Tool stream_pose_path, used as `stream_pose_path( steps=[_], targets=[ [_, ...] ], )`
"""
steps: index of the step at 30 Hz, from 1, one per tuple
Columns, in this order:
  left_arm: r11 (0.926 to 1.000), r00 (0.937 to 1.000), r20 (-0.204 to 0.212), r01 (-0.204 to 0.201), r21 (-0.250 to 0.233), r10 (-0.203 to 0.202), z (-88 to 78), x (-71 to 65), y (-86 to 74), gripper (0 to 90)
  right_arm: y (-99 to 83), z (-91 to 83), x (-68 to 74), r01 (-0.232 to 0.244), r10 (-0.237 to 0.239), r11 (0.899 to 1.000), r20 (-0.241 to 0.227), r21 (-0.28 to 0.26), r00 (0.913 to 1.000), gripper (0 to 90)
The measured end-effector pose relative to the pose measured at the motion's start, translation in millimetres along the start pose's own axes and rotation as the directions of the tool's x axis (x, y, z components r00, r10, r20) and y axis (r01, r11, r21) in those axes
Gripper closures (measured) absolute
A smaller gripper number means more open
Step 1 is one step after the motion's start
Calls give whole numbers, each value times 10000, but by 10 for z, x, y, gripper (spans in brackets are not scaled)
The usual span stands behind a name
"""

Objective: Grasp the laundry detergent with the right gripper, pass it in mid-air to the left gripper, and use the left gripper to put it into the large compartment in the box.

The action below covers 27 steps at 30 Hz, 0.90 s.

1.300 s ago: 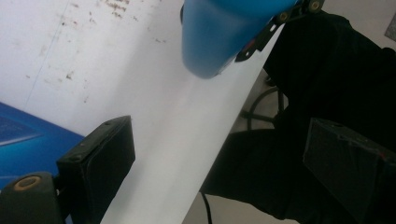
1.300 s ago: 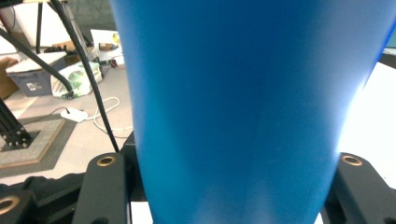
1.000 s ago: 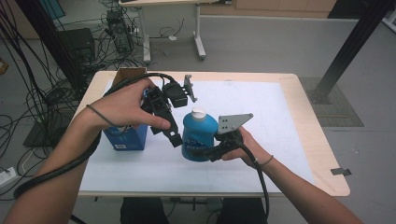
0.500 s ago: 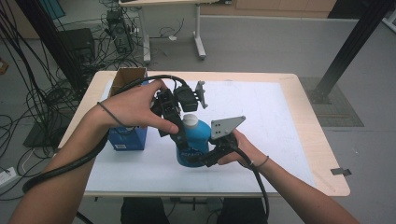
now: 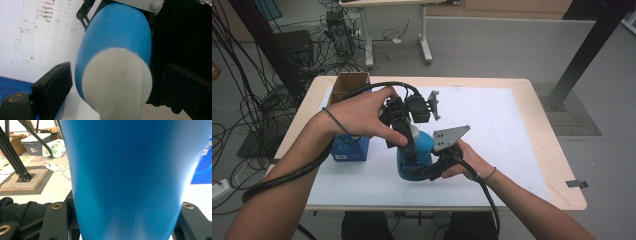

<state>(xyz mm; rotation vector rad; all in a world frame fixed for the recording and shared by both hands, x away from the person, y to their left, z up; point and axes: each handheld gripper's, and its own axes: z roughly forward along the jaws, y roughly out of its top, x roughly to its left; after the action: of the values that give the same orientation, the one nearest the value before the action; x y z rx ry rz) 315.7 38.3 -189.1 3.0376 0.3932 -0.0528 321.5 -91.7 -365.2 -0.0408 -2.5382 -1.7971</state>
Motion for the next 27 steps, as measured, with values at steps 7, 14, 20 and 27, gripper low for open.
stream_pose_path(
  steps=[7,14,20,27],
  targets=[
    [10000,10000,-14,-6,25,6,-4,-3,3,97,1,10,12,-30,30,10000,-29,-1,10000,412],
    [10000,10000,-13,0,31,0,-6,-8,-4,97,5,5,12,-12,12,10000,-24,3,10000,412],
    [10000,10000,34,-5,70,5,-2,-6,-7,97,1,2,5,-13,13,10000,2,-10,10000,412],
    [10000,10000,55,-72,64,72,-18,-7,-14,97,5,4,8,36,-36,10000,-1,13,10000,412]
  ],
)
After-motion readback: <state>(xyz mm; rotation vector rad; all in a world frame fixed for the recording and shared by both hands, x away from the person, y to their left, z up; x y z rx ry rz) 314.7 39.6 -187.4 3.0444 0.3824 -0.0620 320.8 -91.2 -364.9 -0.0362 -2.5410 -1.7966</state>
